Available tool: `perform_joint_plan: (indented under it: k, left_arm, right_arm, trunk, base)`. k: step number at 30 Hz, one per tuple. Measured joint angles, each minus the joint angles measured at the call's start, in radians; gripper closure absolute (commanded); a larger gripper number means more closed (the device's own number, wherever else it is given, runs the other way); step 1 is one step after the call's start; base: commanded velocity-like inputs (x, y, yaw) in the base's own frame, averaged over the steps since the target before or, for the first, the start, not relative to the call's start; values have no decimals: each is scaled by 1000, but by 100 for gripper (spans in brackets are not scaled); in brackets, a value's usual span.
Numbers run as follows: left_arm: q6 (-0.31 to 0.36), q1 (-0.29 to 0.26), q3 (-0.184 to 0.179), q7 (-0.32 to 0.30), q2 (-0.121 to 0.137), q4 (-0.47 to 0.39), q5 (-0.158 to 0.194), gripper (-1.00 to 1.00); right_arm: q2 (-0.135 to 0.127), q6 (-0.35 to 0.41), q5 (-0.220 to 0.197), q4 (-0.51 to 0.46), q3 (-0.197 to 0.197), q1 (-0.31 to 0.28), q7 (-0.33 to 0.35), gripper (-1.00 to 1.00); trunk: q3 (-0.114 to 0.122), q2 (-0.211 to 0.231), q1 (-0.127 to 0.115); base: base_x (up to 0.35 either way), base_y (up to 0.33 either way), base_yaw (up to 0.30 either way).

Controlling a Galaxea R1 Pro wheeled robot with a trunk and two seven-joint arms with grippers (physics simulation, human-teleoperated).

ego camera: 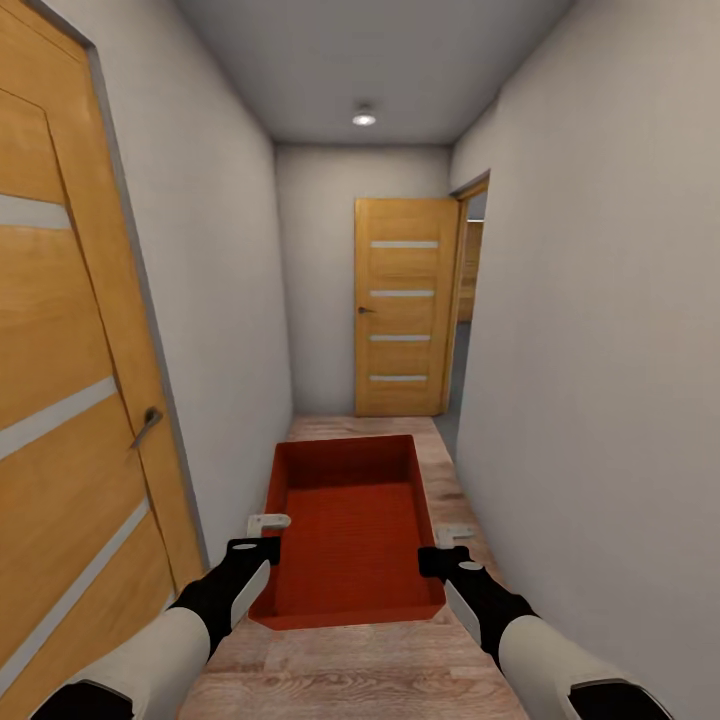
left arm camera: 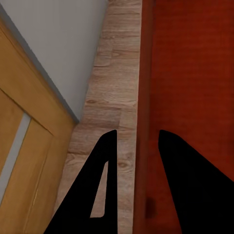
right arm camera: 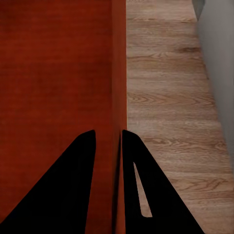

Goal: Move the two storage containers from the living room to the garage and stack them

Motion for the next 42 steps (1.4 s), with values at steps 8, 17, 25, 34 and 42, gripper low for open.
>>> perform_joint_plan:
  k: [8,17,25,34,42]
  left_arm:
    - [0,0,1,0,0,0,0,100]
    - [-1,0,1,0,0,0,0,100]
    - [0,0,1,-1,0,0,-1,100]
    - [-1,0,1,-1,0,0,0,100]
    - [0,0,2,-2,0,0,-2,100]
  right_arm:
    - [0,0,0,0,0,0,0,100]
    - [0,0,0,0,0,-1,0,100]
    - [0,0,0,0,0,0,0,100]
    - [-1,0,0,0,0,0,1,100]
    - [-1,1,0,0,-1,0,2,100]
  trunk:
    - [0,0,0]
    - [0,0,0]
    - [0,0,0]
    - [0,0,0]
    - [0,0,0]
  base:
    - [322,0,0]
    - [322,0,0]
    - [322,0,0]
    - [322,0,0]
    - [322,0,0]
